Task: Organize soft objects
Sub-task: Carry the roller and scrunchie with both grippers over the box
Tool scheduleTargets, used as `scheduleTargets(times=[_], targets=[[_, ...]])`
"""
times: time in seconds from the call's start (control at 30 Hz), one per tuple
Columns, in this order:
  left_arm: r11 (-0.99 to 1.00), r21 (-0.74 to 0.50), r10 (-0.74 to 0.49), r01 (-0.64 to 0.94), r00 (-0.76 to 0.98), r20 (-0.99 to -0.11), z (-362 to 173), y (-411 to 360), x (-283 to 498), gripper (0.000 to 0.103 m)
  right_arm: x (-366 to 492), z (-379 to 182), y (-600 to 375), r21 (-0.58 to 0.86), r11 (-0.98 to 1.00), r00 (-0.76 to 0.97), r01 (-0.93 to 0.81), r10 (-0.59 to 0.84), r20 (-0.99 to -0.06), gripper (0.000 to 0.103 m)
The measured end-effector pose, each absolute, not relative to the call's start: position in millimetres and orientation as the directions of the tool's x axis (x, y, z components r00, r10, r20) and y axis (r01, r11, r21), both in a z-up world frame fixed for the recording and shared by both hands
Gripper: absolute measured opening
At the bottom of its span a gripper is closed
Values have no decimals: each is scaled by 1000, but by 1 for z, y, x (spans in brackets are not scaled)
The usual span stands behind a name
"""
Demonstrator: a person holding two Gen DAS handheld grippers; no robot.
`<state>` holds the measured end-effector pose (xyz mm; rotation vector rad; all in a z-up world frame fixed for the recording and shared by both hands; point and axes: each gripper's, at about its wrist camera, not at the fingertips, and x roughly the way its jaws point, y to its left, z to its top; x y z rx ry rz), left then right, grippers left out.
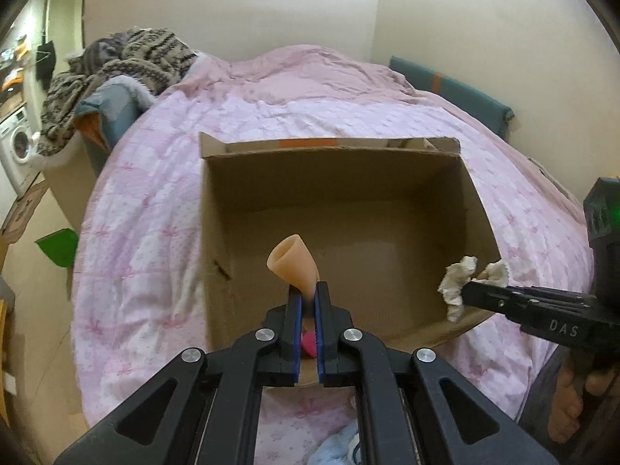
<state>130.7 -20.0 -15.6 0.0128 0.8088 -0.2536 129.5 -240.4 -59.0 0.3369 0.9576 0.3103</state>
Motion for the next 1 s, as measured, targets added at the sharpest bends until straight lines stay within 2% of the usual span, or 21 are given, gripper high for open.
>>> scheduleTargets(times=[0.37,0.67,0.83,0.9,1.0], targets=[[963,-87,-226,254,592,-774,-32,-42,144,5,137,-63,-230,375,920,530,-114,376,-760,17],[975,-66,-178,210,574,-799,-38,-50,147,6,140,-67,-233,402,910,522,-103,394,-757,17],[981,-68,-161,184,555,-816,-41,-52,148,10,141,-67,-235,423,900,521,-101,410,-748,17],[982,-64,-155,179,554,-818,-41,-52,148,14,140,-67,-235,427,898,521,-103,415,-746,17],[985,-47,-135,168,561,-817,-38,-52,146,14,140,-66,-236,428,898,522,-100,413,-746,18]])
